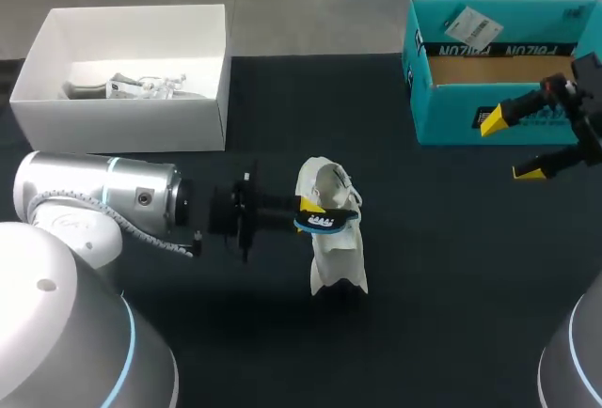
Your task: Take the shoe out of the shoebox, open the shoe tongue, remove and reinsert the insole, then place the shoe into the shoebox
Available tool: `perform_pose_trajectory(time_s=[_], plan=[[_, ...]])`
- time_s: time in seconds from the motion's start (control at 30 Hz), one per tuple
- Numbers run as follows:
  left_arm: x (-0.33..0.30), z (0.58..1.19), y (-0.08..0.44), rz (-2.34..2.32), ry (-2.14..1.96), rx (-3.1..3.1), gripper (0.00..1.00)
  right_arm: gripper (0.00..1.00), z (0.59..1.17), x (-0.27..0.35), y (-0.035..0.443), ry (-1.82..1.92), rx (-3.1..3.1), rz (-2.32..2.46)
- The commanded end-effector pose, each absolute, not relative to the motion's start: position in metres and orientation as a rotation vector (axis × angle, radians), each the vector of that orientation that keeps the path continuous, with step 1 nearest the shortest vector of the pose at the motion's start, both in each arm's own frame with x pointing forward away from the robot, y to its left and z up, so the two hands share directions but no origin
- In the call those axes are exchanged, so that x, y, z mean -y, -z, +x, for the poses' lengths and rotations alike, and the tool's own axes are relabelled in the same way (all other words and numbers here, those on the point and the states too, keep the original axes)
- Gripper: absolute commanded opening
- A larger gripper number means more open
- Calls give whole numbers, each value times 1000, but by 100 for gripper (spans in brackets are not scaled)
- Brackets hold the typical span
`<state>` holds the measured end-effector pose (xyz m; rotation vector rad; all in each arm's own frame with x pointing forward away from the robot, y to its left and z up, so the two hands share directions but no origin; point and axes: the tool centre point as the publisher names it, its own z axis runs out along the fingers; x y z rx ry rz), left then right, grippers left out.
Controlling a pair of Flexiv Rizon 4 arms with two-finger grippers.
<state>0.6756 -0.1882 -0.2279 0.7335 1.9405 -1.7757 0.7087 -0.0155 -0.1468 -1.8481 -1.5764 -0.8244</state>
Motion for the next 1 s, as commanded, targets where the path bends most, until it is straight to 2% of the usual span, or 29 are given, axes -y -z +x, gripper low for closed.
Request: perform_pose_trajectory(time_s=[0.03, 1.0], plan=[[184, 674, 232, 730, 1756, -1955, 0, 100, 708, 15, 148, 824, 1576, -1851], [197, 700, 283, 598, 1706, -2066, 0, 100, 708, 15, 148, 824, 1576, -1851]])
